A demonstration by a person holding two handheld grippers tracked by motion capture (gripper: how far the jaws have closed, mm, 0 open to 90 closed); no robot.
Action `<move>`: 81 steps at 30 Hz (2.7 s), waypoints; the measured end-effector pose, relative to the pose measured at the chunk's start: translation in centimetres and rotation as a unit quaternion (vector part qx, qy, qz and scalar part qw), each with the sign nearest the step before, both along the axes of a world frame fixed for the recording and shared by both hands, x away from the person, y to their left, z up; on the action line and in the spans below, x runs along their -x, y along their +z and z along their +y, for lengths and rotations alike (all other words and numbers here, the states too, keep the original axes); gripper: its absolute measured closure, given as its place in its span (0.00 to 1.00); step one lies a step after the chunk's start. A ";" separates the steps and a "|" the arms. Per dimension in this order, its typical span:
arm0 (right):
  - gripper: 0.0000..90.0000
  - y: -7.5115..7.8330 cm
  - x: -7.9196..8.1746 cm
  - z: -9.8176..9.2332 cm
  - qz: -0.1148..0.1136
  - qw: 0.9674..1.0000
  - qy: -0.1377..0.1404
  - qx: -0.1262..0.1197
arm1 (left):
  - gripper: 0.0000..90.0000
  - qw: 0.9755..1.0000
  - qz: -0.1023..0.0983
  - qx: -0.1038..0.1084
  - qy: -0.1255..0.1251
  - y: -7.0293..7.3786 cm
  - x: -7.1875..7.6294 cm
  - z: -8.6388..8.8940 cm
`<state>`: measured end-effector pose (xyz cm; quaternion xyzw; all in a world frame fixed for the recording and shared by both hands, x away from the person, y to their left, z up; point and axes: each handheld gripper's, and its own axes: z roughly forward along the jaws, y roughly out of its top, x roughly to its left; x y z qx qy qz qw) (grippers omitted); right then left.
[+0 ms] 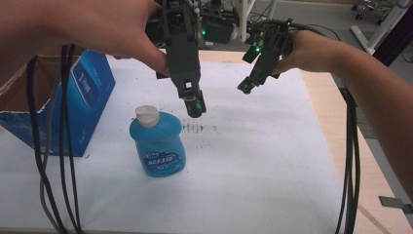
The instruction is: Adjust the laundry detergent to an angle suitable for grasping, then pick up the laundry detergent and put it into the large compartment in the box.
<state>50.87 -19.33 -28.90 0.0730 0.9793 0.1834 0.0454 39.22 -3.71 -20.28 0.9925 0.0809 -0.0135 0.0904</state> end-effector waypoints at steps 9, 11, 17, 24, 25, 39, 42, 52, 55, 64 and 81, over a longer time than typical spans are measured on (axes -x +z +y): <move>0.04 0.3 0.4 -0.1 -0.002 1.000 0.001 0.000 | 0.02 1.000 0.001 0.000 -0.012 0.0 0.2 0.0; 0.04 0.3 0.4 -0.2 -0.004 1.000 0.001 0.002 | 0.02 1.000 -0.002 0.000 -0.010 0.0 0.3 0.0; 0.04 0.5 0.6 -0.2 -0.003 1.000 -0.003 0.004 | 0.02 1.000 -0.007 0.006 -0.011 0.2 0.5 0.2; 0.04 0.4 0.8 -0.1 -0.004 1.000 -0.003 0.011 | 0.02 1.000 -0.001 0.005 -0.011 -0.2 0.8 0.8; 0.04 0.4 0.9 0.0 -0.003 1.000 -0.004 0.011 | 0.02 1.000 0.000 0.005 -0.011 -0.2 0.9 1.0; 0.04 0.8 1.1 0.0 -0.009 1.000 -0.011 0.007 | 0.02 1.000 -0.008 -0.005 0.027 -0.8 1.2 2.7; 0.04 0.7 1.2 -0.1 -0.011 1.000 -0.008 0.007 | 0.02 0.999 -0.005 -0.013 0.033 -1.2 1.5 3.3; 0.04 0.7 1.7 -0.4 -0.012 1.000 -0.010 0.008 | 0.02 1.000 -0.010 -0.016 0.025 -2.3 2.3 4.1; 0.04 0.6 1.7 -0.5 -0.013 1.000 -0.010 0.008 | 0.02 0.999 -0.007 -0.020 0.026 -2.9 2.4 4.4; 0.03 0.6 1.7 -0.3 -0.011 1.000 -0.009 0.009 | 0.02 0.999 -0.003 -0.025 0.028 -4.7 2.5 4.8; 0.04 0.3 1.5 -0.1 -0.010 1.000 -0.008 0.006 | 0.02 0.999 0.002 -0.028 0.028 -7.1 2.5 5.2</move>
